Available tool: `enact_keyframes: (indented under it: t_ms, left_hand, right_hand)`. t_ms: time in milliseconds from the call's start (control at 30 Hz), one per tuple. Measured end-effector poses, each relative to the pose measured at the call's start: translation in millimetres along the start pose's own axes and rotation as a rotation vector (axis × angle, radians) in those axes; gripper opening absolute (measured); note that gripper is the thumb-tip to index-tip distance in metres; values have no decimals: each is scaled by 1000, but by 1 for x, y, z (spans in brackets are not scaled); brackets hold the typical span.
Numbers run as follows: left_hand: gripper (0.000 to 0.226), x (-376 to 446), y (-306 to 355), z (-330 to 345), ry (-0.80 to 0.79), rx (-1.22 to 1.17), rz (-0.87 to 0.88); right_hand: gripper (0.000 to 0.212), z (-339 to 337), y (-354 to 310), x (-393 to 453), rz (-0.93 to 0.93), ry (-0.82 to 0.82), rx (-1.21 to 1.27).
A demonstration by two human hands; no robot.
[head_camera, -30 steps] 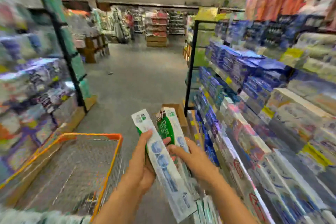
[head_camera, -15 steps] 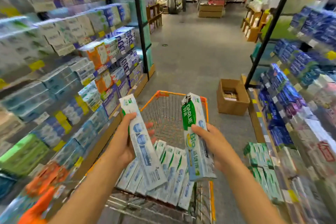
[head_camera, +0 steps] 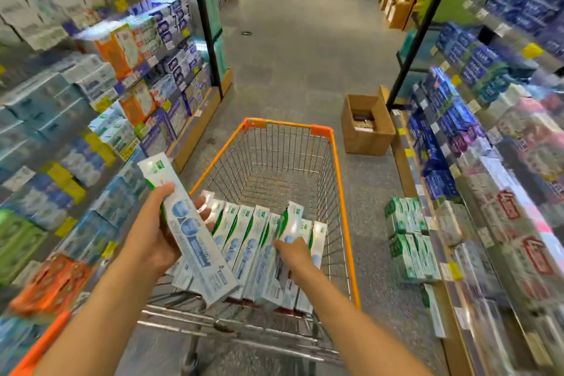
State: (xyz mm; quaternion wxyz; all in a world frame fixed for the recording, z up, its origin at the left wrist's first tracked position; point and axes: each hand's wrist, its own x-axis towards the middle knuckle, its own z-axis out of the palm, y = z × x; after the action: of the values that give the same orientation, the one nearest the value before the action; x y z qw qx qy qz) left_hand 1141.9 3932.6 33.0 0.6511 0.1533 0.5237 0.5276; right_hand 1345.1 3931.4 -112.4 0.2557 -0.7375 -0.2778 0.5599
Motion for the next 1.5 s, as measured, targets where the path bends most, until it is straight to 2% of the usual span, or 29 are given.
enact_keyframes:
  t_ms: [33, 67, 100, 167, 200, 333, 500, 633, 700, 767, 833, 900, 967, 1000, 1100, 1133, 1200, 1233, 1300, 1367, 1500]
  left_hand:
    - [13, 6, 2, -3, 2, 12, -9]
    - [14, 12, 3, -5, -1, 25, -16]
    - [14, 20, 4, -6, -5, 30, -26]
    - [15, 37, 7, -8, -34, 49, -69]
    - [15, 44, 8, -7, -52, 54, -92]
    - [21, 68, 7, -15, -85, 61, -143]
    - [19, 87, 9, -19, -127, 72, -197]
    - [17, 97, 4, -18, -189, 94, -229]
    - [27, 100, -2, -18, -186, 104, -264]
    - [35, 104, -7, -16, -192, 113, -267]
    - [26, 104, -12, -8, -202, 137, -276]
    - [13, 99, -15, 7, -227, 150, -280]
    - [16, 91, -20, 26, -257, 129, -312]
    - [17, 88, -25, 35, -266, 124, -324]
    - [19, 78, -37, 52, -319, 173, -339]
    - [24, 75, -40, 55, -357, 203, -352]
    - [56, 74, -43, 59, -424, 283, -387]
    - [73, 78, -44, 60, -419, 348, -398]
    - [89, 84, -41, 56, -379, 412, -402]
    - [89, 90, -36, 49, -364, 379, -426]
    - [79, 102, -32, 24, -291, 386, -473]
  right_hand:
    - [47, 6, 4, 6, 2, 4, -55]
    - [38, 15, 3, 11, 32, 27, -93]
    - [18, 23, 5, 14, 28, 18, -112]
    - [60, 36, 5, 17, 58, 42, -129]
    - [71, 41, 6, 20, 61, 46, -136]
    - [76, 61, 12, 25, 49, 95, -205]
    - [71, 75, 13, 33, 45, 157, -254]
    - [69, 67, 11, 39, 60, 57, -399]
    - [72, 54, 3, 34, 66, -8, -423]
    - [71, 39, -18, 18, -9, 49, -340]
    - [60, 29, -51, -11, -169, 150, -147]
    - [48, 27, -83, -47, -306, 51, -26]
    - [45, 28, -101, -78, -360, -104, -121]
    - [47, 28, -105, -87, -368, -125, -188]
    - [49, 24, -98, -88, -368, -13, -326]
    - [47, 22, -92, -83, -356, 17, -302]
    - [42, 13, -72, -63, -305, 40, -160]
    - [43, 8, -58, -49, -257, 53, -83]
    - [49, 0, -31, -26, -102, 111, 16]
    - [46, -2, -1, -6, 21, 153, 11]
    - [80, 19, 34, 18, 111, 105, 3]
